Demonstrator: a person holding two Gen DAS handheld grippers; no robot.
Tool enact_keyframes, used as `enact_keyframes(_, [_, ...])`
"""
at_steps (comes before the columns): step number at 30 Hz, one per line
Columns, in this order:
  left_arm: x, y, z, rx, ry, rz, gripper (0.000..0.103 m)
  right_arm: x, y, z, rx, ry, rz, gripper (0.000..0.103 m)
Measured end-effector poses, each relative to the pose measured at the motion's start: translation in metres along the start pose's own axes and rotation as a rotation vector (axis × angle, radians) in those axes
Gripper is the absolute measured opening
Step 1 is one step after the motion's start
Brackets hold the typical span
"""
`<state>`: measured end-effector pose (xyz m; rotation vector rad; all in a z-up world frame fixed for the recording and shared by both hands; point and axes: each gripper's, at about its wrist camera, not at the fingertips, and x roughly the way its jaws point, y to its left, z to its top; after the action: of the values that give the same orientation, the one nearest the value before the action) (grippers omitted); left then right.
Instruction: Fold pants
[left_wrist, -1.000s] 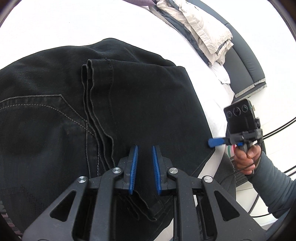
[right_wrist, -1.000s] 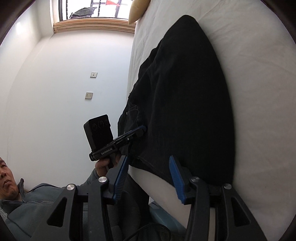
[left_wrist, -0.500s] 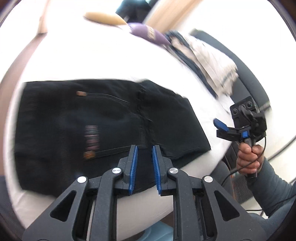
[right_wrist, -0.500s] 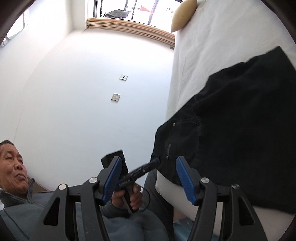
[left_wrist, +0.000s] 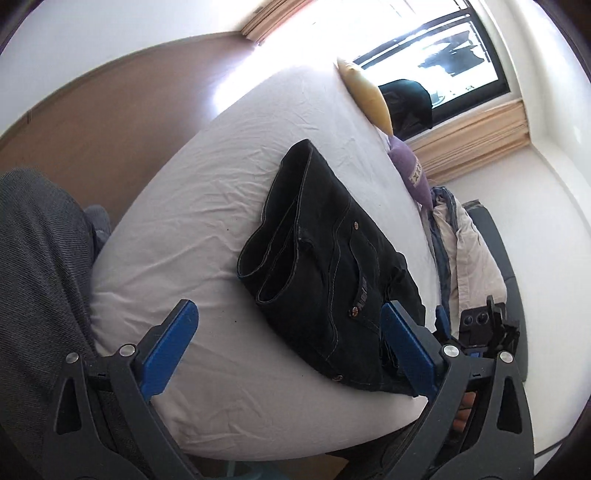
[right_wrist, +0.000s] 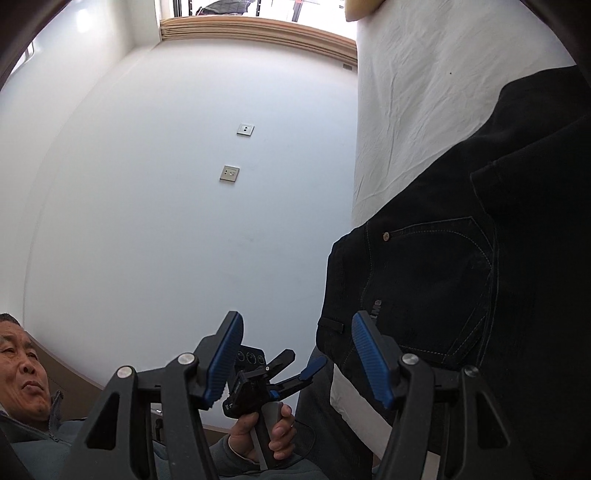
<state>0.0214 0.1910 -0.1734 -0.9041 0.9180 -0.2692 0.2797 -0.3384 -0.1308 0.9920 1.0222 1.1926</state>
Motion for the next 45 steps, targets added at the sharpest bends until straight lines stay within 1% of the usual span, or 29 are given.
enact_keyframes(2, [0.008, 0.01, 0.007, -0.049, 0.008, -0.027, 0.1, -0.008, -0.001, -0.001, 0.006, -0.026, 0.015, 0.066])
enact_keyframes(3, [0.014, 0.013, 0.008, -0.069, 0.012, -0.03, 0.099, -0.014, -0.002, -0.002, 0.009, -0.033, 0.024, 0.066])
enact_keyframes(4, [0.018, 0.014, 0.008, -0.083, 0.011, -0.031, 0.099, -0.016, -0.003, -0.002, 0.012, -0.034, 0.029, 0.066])
enact_keyframes(6, [0.02, 0.015, 0.011, -0.108, -0.005, -0.065, 0.099, -0.023, -0.007, -0.004, 0.013, -0.028, 0.024, 0.066])
enact_keyframes(9, [0.031, 0.019, 0.015, -0.176, -0.005, -0.091, 0.097, -0.02, -0.012, -0.003, 0.018, -0.022, 0.025, 0.066])
enact_keyframes(11, [0.036, 0.022, 0.018, -0.225, -0.007, -0.144, 0.093, -0.019, -0.016, -0.001, 0.024, -0.016, 0.021, 0.066])
enact_keyframes(13, [0.047, 0.023, 0.022, -0.257, 0.006, -0.164, 0.083, -0.018, -0.021, 0.002, 0.028, 0.0, -0.002, 0.066])
enact_keyframes(15, [0.052, 0.021, 0.024, -0.269, 0.015, -0.181, 0.077, -0.019, -0.025, 0.005, 0.031, 0.007, -0.018, 0.066])
enact_keyframes(17, [0.056, 0.018, 0.025, -0.273, 0.023, -0.185, 0.073, -0.023, -0.028, 0.009, 0.03, 0.007, -0.025, 0.066])
enact_keyframes(18, [0.059, 0.018, 0.026, -0.279, 0.025, -0.191, 0.068, -0.026, -0.03, 0.011, 0.031, 0.007, -0.027, 0.066])
enact_keyframes(19, [0.061, 0.019, 0.026, -0.288, 0.032, -0.192, 0.057, -0.027, -0.032, 0.014, 0.032, 0.007, -0.04, 0.066])
enact_keyframes(22, [0.069, 0.032, 0.025, -0.343, 0.048, -0.214, 0.036, -0.032, -0.04, 0.022, 0.043, 0.008, -0.06, 0.066])
enact_keyframes(23, [0.071, 0.036, 0.025, -0.362, 0.051, -0.215, 0.031, -0.032, -0.043, 0.025, 0.044, 0.014, -0.071, 0.066])
enact_keyframes(25, [0.074, 0.042, 0.025, -0.388, 0.052, -0.228, 0.025, -0.03, -0.051, 0.028, 0.057, 0.032, -0.088, 0.066])
enact_keyframes(27, [0.073, 0.042, 0.025, -0.372, 0.051, -0.221, 0.019, -0.024, -0.063, 0.029, 0.079, 0.065, -0.122, 0.066])
enact_keyframes(28, [0.072, 0.041, 0.026, -0.36, 0.048, -0.215, 0.018, -0.02, -0.069, 0.028, 0.09, 0.088, -0.157, 0.066])
enact_keyframes(30, [0.072, 0.035, 0.029, -0.334, 0.043, -0.209, 0.017, -0.01, -0.078, 0.025, 0.093, 0.136, -0.213, 0.055])
enact_keyframes(32, [0.069, 0.028, 0.031, -0.303, 0.037, -0.2, 0.016, -0.004, -0.08, 0.023, 0.077, 0.166, -0.264, 0.051])
enact_keyframes(34, [0.06, 0.019, 0.031, -0.256, 0.027, -0.199, 0.015, -0.004, -0.082, 0.024, 0.088, 0.172, -0.272, 0.051])
enact_keyframes(39, [0.047, -0.018, 0.038, -0.131, 0.003, -0.208, 0.014, -0.006, -0.084, 0.022, 0.084, 0.177, -0.294, 0.049])
enact_keyframes(43, [0.036, -0.038, 0.041, -0.083, -0.005, -0.211, 0.014, -0.009, -0.086, 0.016, 0.076, 0.144, -0.296, 0.049])
enact_keyframes(45, [0.032, -0.044, 0.042, -0.064, -0.007, -0.205, 0.014, -0.011, -0.087, 0.013, 0.065, 0.132, -0.294, 0.047])
